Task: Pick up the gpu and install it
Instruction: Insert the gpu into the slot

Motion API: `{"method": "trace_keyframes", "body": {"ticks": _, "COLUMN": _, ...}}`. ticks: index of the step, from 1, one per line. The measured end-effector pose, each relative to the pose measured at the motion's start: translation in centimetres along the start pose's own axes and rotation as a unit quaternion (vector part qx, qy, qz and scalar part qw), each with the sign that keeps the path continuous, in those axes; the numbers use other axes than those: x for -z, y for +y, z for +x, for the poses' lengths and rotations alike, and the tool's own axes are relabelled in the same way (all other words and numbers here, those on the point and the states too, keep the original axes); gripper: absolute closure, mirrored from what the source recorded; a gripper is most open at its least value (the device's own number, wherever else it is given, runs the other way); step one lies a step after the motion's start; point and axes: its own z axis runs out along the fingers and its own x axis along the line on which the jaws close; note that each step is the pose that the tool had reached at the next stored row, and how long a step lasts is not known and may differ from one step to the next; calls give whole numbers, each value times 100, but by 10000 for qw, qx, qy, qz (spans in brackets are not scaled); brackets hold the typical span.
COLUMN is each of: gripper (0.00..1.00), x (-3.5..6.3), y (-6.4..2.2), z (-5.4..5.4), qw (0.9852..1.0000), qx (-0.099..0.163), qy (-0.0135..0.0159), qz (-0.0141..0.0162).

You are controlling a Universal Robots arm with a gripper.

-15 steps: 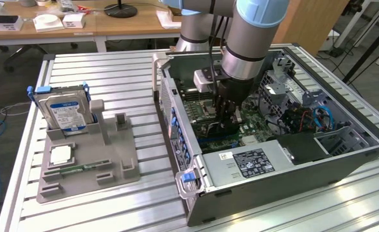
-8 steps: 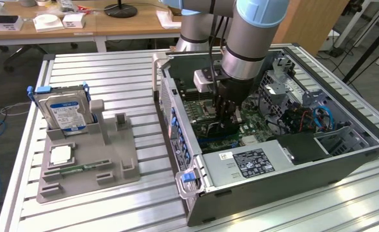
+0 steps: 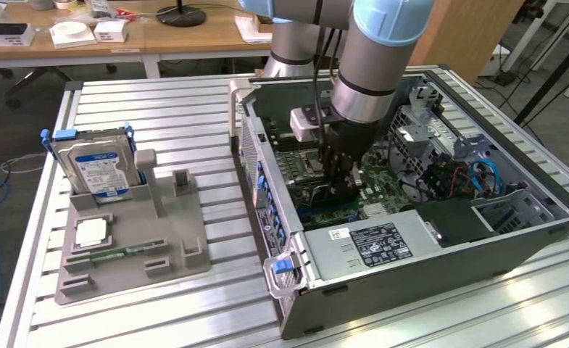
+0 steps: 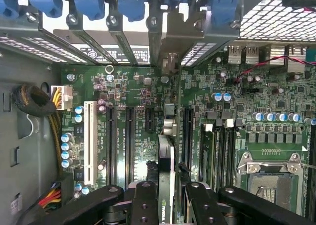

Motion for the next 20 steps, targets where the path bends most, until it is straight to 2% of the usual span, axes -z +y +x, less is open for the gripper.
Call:
{"method": "trace_keyframes", "body": {"ticks": 12, "gripper": 74, "x": -2, "y": 0, "z": -1, "qw": 10000, "qx": 0, "qy": -2, "qz": 1}}
{"method": "trace_keyframes", "body": {"ticks": 13, "gripper": 73, "x": -8, "y": 1, "z": -3, "qw": 10000, "qx": -1, "qy": -12, "qz": 3}}
{"method": "trace_keyframes", "body": {"ticks": 14, "gripper": 73, "x": -8, "y": 0, "z": -3, "qw": 10000, "qx": -1, "qy": -10, "qz": 4}}
{"method": "trace_keyframes", "body": {"ticks": 16, "gripper": 61, "x": -3, "y": 1, "z": -2, "qw": 10000, "qx": -1, "qy": -3, "qz": 1}}
{"method": "trace_keyframes", "body": {"ticks": 17, "gripper": 61, "x": -2, "y": 1, "z": -1, "qw": 10000, "qx": -1, "qy": -2, "qz": 1}}
{"method": "trace_keyframes", "body": {"ticks": 19, "gripper": 49, "x": -2, "y": 0, "z": -1, "qw": 10000, "qx": -1, "qy": -2, "qz": 1}}
{"method": "trace_keyframes", "body": {"ticks": 20, "gripper": 49, "x": -2, "y": 0, "z": -1, "qw": 10000, "qx": 0, "qy": -2, "qz": 1}}
